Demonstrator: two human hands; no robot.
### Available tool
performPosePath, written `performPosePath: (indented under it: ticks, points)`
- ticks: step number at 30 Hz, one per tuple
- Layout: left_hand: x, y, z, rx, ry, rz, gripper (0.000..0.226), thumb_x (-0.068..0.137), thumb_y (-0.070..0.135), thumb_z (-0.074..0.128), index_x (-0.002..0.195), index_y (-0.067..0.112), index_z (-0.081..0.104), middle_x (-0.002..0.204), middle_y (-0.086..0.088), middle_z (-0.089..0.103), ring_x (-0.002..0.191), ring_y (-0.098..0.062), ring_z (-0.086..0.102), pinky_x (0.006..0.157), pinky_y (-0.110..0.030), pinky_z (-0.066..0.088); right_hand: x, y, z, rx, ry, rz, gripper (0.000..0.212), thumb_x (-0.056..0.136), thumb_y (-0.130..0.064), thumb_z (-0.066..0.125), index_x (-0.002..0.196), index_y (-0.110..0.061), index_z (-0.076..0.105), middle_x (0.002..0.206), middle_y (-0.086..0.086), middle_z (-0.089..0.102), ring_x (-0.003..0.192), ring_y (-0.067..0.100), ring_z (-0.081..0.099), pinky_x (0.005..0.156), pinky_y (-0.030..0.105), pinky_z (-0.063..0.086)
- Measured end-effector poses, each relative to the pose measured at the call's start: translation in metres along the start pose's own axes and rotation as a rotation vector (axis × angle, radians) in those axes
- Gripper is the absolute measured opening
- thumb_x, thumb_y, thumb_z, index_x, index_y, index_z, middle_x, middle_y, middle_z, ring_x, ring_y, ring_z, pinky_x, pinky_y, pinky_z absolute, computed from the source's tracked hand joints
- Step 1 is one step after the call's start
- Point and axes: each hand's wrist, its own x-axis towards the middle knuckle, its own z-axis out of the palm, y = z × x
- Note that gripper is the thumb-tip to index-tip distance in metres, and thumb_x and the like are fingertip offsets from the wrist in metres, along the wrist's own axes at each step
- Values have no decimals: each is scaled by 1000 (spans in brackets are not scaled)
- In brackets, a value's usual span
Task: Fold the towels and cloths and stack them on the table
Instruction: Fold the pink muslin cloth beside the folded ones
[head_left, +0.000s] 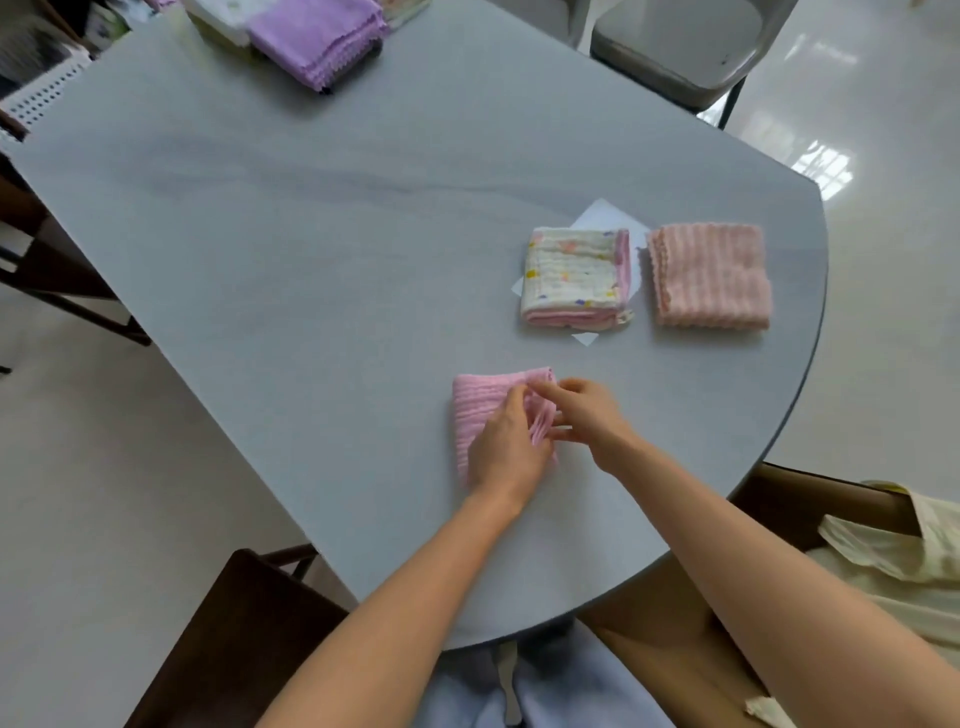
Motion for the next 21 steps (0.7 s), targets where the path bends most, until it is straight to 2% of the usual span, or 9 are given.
performPosePath:
  ticks: [3,7,8,10,12,13,17,19,21]
  points:
    - [5,0,9,55,22,-53,59,84,32,63,137,21,39,121,-5,63,112,-26,59,82,-37,48,13,5,4,-229,111,-100,19,78,-20,71,73,-4,61,68,14,60,66,24,61,67,44,55]
    - [3,0,13,2,-30,-44,53,83,34,63,131,22,44,117,-3,64,110,-23,59,82,-35,48,17,6,6,-573,168,-203,31,82,-18,63,56,-15,46,60,5,55,65,25,53,55,29,34]
    - [1,1,10,-25,-3,-38,49,82,33,63,128,23,48,115,-1,64,109,-21,59,82,-33,48,18,8,6,-614,168,-213,34,85,-19,61,55,-15,44,57,3,52,65,25,51,51,29,31]
    - [2,-1,-5,-36,155,-18,41,83,26,61,123,22,55,117,0,60,110,-19,55,85,-32,45,18,10,7,-630,137,-194,35,88,-23,60,56,-14,48,55,1,50,64,23,48,47,27,28]
    - [15,-12,-22,26,288,33,40,83,15,58,122,18,58,122,-5,53,115,-23,47,93,-34,41,20,10,9,-537,81,-155,25,90,-23,59,68,-11,64,65,4,59,66,21,51,50,26,34]
    - [25,-19,-30,44,258,22,40,83,12,57,123,17,58,124,-7,50,117,-25,46,97,-34,39,21,8,9,-471,63,-129,20,89,-20,59,77,-9,69,71,6,62,68,20,53,55,26,37]
    - [61,-42,-44,122,-157,-97,32,86,30,61,116,16,62,123,-11,50,114,-28,52,101,-31,41,28,4,7,-461,-4,-19,24,89,-13,51,95,2,69,90,13,65,80,26,60,65,29,45]
    - [69,-47,-48,165,-242,-92,33,84,35,63,111,17,62,117,-10,51,106,-27,55,96,-30,43,33,3,10,-600,6,-34,28,91,-17,48,98,2,68,100,19,64,101,35,59,74,33,44]
    - [73,-48,-50,185,-294,-77,30,81,34,66,105,15,63,114,-10,54,100,-26,57,83,-25,42,31,3,16,-757,75,-80,29,91,-19,50,104,2,64,107,23,60,111,38,53,82,36,42]
